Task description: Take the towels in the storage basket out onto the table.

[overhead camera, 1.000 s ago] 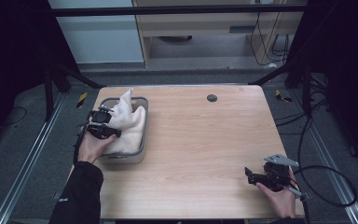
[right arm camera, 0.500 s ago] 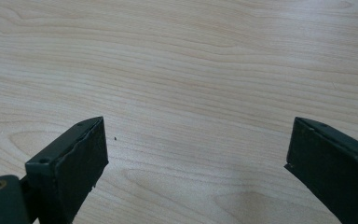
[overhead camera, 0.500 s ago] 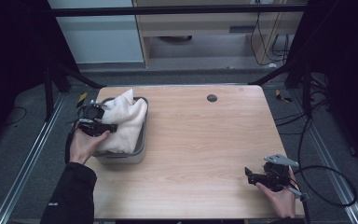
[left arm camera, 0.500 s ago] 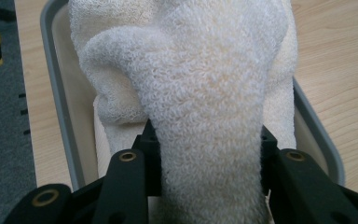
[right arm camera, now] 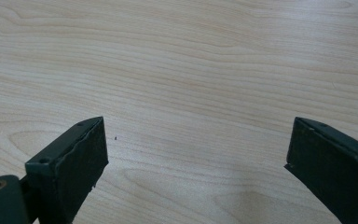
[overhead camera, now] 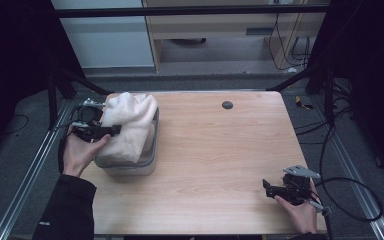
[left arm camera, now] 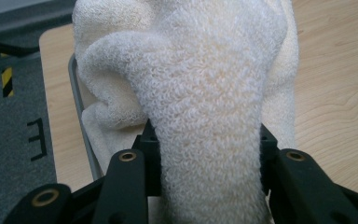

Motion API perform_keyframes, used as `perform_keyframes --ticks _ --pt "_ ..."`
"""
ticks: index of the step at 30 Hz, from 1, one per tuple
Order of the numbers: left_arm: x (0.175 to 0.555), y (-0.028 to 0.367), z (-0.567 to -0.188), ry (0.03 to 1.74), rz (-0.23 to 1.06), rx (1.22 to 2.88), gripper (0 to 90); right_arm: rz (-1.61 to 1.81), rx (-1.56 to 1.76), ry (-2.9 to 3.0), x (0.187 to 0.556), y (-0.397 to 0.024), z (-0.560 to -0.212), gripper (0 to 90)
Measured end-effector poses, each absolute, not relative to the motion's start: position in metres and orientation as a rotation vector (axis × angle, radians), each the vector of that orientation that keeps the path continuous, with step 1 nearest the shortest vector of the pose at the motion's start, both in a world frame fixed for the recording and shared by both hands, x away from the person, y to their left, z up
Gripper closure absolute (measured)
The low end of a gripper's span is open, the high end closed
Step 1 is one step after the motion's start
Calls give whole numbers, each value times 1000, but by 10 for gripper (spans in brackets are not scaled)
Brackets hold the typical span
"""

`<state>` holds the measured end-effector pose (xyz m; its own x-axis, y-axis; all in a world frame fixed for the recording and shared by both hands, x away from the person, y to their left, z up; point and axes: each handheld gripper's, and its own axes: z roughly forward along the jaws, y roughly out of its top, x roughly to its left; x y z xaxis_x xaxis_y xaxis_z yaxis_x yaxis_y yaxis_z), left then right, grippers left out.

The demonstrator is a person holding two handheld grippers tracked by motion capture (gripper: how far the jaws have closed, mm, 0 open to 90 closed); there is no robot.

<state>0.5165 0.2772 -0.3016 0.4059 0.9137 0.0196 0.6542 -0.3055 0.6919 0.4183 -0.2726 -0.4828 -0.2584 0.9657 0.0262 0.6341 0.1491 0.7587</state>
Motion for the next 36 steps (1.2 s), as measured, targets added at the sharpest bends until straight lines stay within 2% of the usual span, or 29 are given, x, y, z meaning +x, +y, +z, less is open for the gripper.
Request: perform_keyframes --ticks 25,36 --pt "488 272 -255 1186 574 2027 595 927 1521 1957 418 -273 -483 51" --pt "477 253 -245 1080 561 2053 594 926 1519 1959 418 -272 -483 49"
